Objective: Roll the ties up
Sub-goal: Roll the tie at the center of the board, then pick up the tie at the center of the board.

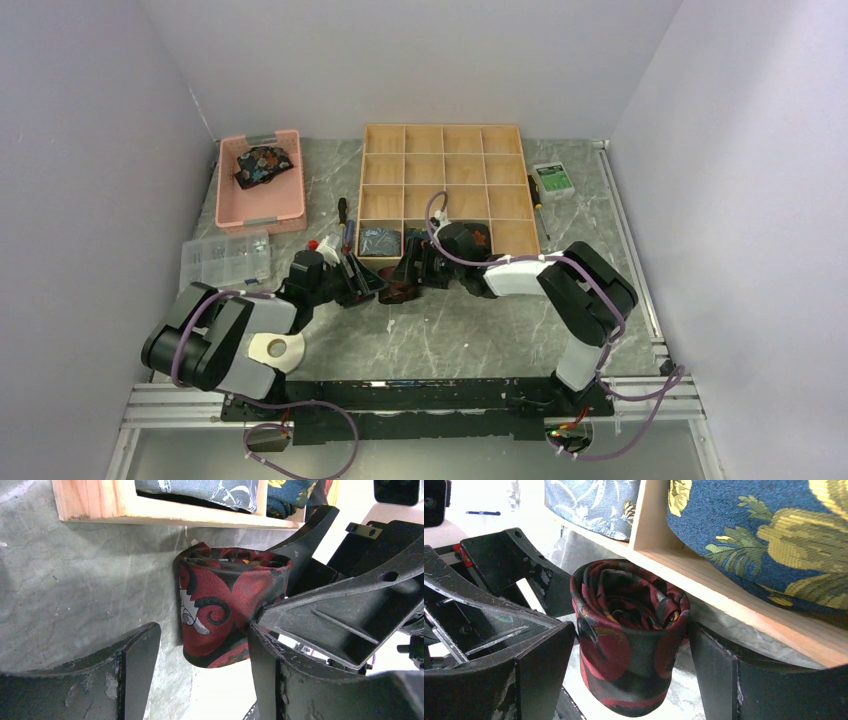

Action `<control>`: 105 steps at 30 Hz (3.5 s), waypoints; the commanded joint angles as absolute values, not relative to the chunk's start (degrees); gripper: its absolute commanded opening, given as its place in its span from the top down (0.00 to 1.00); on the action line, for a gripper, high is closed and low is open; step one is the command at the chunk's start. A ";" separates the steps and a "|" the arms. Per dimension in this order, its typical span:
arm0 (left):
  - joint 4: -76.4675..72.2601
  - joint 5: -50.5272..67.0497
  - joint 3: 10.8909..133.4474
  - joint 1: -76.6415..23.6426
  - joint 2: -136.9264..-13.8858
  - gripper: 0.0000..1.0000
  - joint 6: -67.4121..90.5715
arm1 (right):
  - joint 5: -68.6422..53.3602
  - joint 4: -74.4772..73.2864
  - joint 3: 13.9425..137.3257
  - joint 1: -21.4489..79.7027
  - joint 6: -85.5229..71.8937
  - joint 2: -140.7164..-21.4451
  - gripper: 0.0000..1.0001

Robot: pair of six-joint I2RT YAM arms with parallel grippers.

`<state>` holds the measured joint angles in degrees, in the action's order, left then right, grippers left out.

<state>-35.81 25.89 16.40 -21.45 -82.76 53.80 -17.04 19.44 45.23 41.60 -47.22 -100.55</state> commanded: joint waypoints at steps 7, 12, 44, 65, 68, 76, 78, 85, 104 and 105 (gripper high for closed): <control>-30.14 23.38 16.76 -21.27 -77.88 0.31 49.81 | -15.57 16.66 46.95 42.97 -44.66 -101.52 0.11; -30.03 22.63 16.71 -21.27 -78.00 0.32 50.27 | -16.32 17.64 46.28 43.18 -45.54 -102.34 0.11; -24.39 15.93 16.39 -20.75 -75.20 0.51 51.75 | -18.55 16.75 48.26 43.85 -46.15 -105.83 0.12; -28.82 20.23 16.83 -20.75 -78.19 0.51 51.76 | -18.49 17.07 50.10 44.74 -48.69 -108.95 0.30; -27.76 20.14 16.62 -20.74 -76.91 0.49 51.38 | -18.15 17.12 50.04 44.74 -48.68 -108.74 0.40; -21.56 18.15 16.04 -20.74 -69.50 0.41 50.73 | -19.76 19.21 48.71 44.67 -49.39 -108.42 0.73; -19.27 17.34 15.87 -20.74 -66.64 0.40 50.66 | -20.84 20.57 48.01 44.65 -49.98 -108.06 0.83; -7.41 15.99 18.04 -20.70 -53.12 0.38 50.16 | -27.13 25.58 44.52 42.90 -51.95 -102.80 1.00; 7.27 16.95 23.77 -20.77 -36.44 0.34 48.59 | -20.40 -17.42 53.77 20.70 -34.28 -68.39 1.00; 6.62 17.53 23.44 -20.75 -36.33 0.34 48.79 | -18.50 -20.10 55.37 19.15 -32.97 -68.08 1.00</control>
